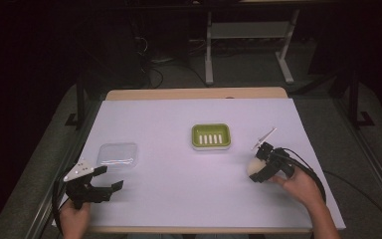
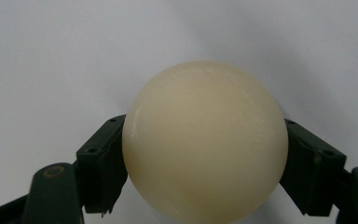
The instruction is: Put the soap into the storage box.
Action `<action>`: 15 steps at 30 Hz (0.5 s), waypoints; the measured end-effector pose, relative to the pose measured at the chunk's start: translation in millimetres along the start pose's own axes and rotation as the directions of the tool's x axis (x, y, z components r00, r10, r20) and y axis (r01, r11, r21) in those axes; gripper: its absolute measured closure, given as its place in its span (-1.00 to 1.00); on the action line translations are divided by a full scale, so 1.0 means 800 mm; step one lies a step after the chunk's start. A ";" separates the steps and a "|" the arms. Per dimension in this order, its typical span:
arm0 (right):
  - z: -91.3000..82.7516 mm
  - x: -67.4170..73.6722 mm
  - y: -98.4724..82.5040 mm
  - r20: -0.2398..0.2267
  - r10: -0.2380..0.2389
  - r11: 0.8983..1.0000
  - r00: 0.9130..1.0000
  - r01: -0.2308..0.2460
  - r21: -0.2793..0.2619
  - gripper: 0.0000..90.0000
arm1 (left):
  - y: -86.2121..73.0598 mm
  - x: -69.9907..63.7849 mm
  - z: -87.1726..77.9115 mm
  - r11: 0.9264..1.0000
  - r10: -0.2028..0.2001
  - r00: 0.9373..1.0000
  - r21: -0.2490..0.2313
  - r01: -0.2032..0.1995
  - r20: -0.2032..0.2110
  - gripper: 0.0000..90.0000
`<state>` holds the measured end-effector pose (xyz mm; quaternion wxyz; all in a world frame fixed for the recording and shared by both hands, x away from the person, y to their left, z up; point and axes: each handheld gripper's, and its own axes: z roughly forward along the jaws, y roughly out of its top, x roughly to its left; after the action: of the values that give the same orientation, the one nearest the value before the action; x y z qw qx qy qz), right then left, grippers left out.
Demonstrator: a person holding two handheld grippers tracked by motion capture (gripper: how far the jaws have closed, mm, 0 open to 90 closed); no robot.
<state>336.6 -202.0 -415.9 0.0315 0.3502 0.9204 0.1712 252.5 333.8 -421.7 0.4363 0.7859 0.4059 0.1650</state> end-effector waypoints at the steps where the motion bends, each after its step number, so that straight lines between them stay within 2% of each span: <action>1: 0.000 0.000 0.000 0.000 0.000 1.000 1.000 0.000 0.000 -0.47 | 0.000 0.000 0.000 1.000 0.000 1.000 0.000 0.000 0.000 -0.71; 15: -0.012 -0.003 0.015 -0.021 0.006 1.000 1.000 -0.006 -0.016 -0.47 | 0.001 0.000 -0.001 1.000 0.002 1.000 0.002 -0.002 0.004 -0.71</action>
<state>344.4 -198.4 -402.7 0.0241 0.3508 0.9182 0.1826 252.5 334.1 -421.1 0.4360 0.7871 0.4044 0.1636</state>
